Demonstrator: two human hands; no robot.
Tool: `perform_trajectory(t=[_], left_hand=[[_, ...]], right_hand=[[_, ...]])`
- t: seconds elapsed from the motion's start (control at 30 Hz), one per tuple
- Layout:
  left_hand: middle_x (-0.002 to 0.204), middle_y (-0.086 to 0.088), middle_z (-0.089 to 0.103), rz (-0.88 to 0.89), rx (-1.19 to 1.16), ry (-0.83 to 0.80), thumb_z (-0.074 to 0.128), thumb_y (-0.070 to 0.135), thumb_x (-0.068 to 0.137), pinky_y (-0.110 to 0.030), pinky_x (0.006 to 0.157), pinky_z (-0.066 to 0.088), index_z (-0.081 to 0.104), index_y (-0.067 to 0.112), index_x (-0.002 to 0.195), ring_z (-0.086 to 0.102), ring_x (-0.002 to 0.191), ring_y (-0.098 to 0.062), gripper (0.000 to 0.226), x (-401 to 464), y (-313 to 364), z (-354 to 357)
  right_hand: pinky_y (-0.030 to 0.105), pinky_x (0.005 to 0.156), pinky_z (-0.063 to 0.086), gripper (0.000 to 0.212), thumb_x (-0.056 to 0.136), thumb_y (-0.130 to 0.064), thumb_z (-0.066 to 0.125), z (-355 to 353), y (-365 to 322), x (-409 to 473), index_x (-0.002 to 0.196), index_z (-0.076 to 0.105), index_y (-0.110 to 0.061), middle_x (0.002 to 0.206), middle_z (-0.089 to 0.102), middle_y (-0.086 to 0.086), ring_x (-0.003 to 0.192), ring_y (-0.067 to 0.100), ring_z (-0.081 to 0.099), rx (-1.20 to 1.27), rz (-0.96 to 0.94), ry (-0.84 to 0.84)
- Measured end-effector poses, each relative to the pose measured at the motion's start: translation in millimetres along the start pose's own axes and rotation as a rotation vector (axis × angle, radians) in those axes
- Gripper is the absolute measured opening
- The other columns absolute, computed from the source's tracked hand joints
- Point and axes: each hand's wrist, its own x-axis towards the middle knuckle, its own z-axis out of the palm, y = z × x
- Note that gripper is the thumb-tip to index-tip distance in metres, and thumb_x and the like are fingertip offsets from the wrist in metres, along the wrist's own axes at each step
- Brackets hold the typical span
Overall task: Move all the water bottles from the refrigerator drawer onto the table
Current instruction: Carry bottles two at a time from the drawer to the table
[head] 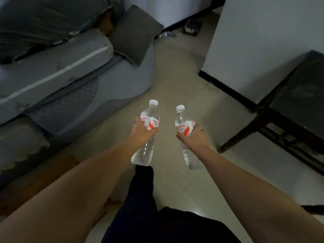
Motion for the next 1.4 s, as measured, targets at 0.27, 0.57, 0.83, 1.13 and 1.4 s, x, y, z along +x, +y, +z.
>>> perform_trajectory(t=[0.27, 0.57, 0.83, 1.13, 1.4], left_hand=[[0.125, -0.003, 0.053, 0.131, 0.164, -0.156, 0.072, 0.040, 0.077, -0.035, 0.087, 0.047, 0.029, 0.016, 0.137, 0.058, 0.110, -0.024, 0.078, 147.8, 69.6, 0.5], [0.122, -0.002, 0.052, 0.214, 0.306, -0.243, 0.073, 0.038, 0.075, -0.029, 0.083, 0.043, 0.035, 0.016, 0.133, 0.056, 0.109, -0.023, 0.073, 279.7, 144.7, 5.4], [0.108, 0.000, 0.061, 0.274, 0.350, -0.357, 0.069, 0.050, 0.053, -0.041, 0.086, 0.054, 0.045, 0.022, 0.118, 0.063, 0.094, -0.023, 0.075, 357.5, 230.7, 94.8], [0.120, -0.004, 0.056, 0.354, 0.368, -0.419, 0.073, 0.041, 0.074, -0.030, 0.080, 0.044, 0.037, 0.017, 0.129, 0.059, 0.104, -0.027, 0.071, 411.7, 360.8, 219.7], [0.112, -0.003, 0.058, 0.445, 0.373, -0.548, 0.074, 0.039, 0.074, -0.033, 0.077, 0.048, 0.037, 0.016, 0.128, 0.059, 0.091, -0.022, 0.069, 451.7, 445.6, 305.6]], right_hand=[[0.036, 0.091, 0.044, 0.077, 0.075, -0.047, 0.075, -8.3, -62.5, 113.0, 0.133, 0.038, -0.010, 0.129, 0.048, 0.012, 0.115, 0.029, 0.054, 0.068, 0.155, 0.108], [0.036, 0.089, 0.044, 0.078, 0.077, -0.048, 0.073, -26.0, -115.3, 212.2, 0.135, 0.036, -0.010, 0.131, 0.045, 0.012, 0.114, 0.029, 0.054, 0.161, 0.266, 0.180], [0.044, 0.097, 0.047, 0.083, 0.077, -0.052, 0.071, -88.1, -77.1, 315.2, 0.137, 0.032, -0.010, 0.132, 0.043, 0.013, 0.117, 0.032, 0.053, 0.141, 0.414, 0.216], [0.044, 0.098, 0.046, 0.086, 0.077, -0.053, 0.071, -206.7, -35.4, 433.3, 0.141, 0.031, -0.012, 0.136, 0.041, 0.012, 0.121, 0.031, 0.051, 0.131, 0.455, 0.249], [0.043, 0.098, 0.049, 0.086, 0.076, -0.052, 0.072, -275.3, -2.9, 504.1, 0.141, 0.030, -0.013, 0.133, 0.043, 0.011, 0.118, 0.028, 0.053, 0.197, 0.533, 0.365]])
